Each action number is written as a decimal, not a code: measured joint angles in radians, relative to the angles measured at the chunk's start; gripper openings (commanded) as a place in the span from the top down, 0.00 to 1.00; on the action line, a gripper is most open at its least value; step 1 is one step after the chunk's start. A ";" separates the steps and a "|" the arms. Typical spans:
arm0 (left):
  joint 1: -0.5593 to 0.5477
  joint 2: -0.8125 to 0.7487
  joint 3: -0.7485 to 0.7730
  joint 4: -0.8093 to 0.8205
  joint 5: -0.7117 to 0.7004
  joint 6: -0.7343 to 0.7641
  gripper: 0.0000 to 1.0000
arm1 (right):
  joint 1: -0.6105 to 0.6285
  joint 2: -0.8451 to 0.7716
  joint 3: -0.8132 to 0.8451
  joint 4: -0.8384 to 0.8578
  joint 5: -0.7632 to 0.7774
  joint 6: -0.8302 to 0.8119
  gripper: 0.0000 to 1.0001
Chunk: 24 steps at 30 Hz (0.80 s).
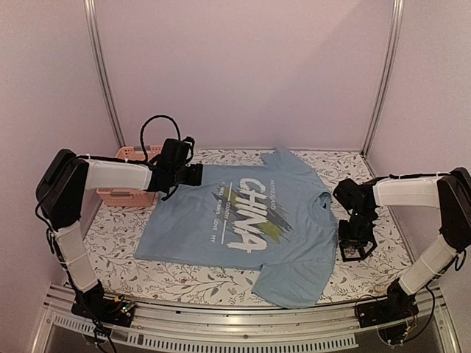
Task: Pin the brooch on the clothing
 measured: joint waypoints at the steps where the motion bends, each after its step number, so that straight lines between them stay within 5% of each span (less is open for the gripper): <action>1: 0.000 0.000 0.000 0.000 0.000 0.000 0.30 | 0.000 0.000 0.000 0.001 -0.001 -0.003 0.68; 14: 0.000 0.000 0.000 -0.007 0.000 0.000 0.30 | 0.000 -0.023 0.002 -0.014 -0.008 -0.027 0.74; 24: 0.000 0.000 0.000 -0.009 0.001 0.000 0.30 | 0.000 -0.020 0.002 -0.023 -0.011 -0.042 0.62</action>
